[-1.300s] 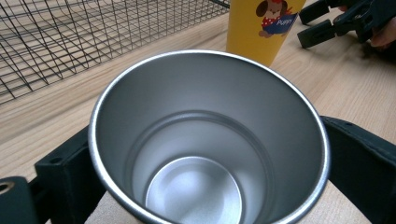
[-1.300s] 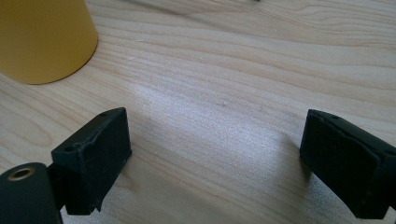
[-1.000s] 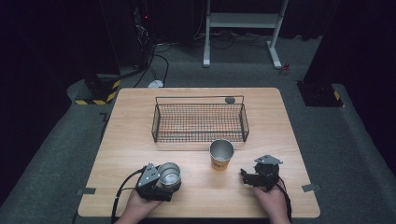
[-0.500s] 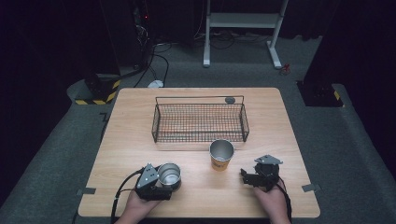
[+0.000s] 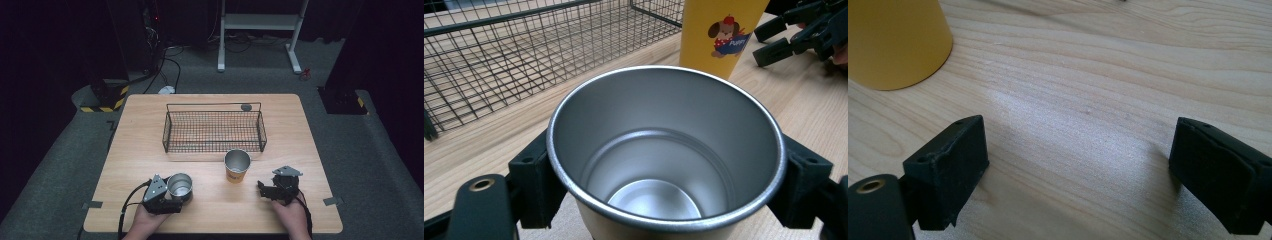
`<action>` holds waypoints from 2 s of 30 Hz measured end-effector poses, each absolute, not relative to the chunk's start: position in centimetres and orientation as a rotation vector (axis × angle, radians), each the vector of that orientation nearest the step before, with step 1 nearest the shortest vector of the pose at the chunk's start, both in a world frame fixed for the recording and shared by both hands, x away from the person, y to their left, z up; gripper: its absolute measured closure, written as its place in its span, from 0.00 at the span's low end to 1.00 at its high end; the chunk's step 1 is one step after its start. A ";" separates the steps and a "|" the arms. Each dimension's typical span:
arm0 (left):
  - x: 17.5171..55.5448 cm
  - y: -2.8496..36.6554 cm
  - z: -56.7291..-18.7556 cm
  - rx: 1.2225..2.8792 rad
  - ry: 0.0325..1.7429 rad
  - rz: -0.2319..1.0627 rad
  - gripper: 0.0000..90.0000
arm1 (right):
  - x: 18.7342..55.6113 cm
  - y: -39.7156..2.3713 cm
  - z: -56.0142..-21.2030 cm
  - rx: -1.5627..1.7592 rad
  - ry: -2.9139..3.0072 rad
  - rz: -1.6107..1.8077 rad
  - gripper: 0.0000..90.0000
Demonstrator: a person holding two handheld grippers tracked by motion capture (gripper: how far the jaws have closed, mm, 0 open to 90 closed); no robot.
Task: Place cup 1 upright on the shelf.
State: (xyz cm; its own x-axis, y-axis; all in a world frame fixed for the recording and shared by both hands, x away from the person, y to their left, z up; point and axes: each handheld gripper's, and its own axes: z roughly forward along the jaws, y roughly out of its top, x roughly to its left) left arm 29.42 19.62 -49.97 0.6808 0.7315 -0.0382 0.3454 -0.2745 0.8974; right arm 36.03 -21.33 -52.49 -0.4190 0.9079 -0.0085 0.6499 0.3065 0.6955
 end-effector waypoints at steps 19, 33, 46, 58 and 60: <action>29.5 20.6 -49.5 1.827 0.887 0.512 0.21 | 36.0 -21.3 -52.5 1.389 2.179 0.875 0.09; 29.6 20.8 -48.8 1.822 0.910 0.541 0.21 | 36.0 -21.3 -52.5 1.390 2.178 0.875 0.09; 30.5 20.8 -47.0 1.807 0.919 0.584 0.21 | 36.0 -21.3 -52.5 1.390 2.178 0.875 0.09; 31.5 21.0 -46.4 1.786 0.940 0.595 0.21 | 36.0 -21.3 -52.5 1.390 2.178 0.875 0.09; 31.7 21.1 -46.3 1.777 0.951 0.590 0.21 | 36.0 -21.3 -52.5 1.390 2.178 0.875 0.09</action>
